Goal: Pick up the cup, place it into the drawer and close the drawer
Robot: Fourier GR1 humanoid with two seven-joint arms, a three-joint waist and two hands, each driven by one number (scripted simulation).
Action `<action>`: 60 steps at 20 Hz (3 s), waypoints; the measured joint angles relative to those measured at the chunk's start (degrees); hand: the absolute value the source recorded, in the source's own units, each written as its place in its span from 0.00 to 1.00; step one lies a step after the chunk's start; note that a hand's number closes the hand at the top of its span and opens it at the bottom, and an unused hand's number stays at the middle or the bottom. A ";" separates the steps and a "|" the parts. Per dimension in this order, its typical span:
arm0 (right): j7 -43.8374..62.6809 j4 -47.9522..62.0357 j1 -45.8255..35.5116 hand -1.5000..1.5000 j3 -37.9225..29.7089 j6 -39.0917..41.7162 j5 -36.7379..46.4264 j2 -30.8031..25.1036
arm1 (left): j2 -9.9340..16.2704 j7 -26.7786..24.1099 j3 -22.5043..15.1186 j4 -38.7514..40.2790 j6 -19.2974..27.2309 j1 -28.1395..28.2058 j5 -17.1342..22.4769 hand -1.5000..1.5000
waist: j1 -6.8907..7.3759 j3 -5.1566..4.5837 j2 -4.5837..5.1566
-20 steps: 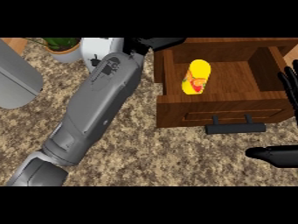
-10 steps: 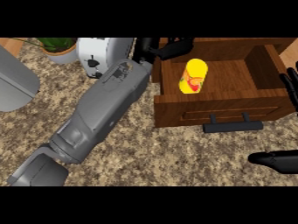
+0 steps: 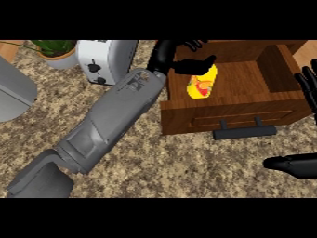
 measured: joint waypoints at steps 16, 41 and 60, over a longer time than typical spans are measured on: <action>-0.04 -0.78 1.18 1.00 0.99 5.18 -7.86 0.99 | -0.01 -4.62 -5.79 -4.66 6.94 0.66 5.51 0.00 | 0.68 -0.04 -0.28; 1.27 -2.55 2.45 1.00 13.67 1.87 24.62 -2.88 | 17.63 4.18 4.51 -33.11 3.06 17.13 6.89 0.00 | 6.07 -0.10 -1.27; -11.87 45.02 -18.25 1.00 22.87 -16.86 56.67 -1.32 | 31.09 3.83 12.50 -51.77 -6.15 40.40 9.04 0.00 | 6.96 -0.04 -0.67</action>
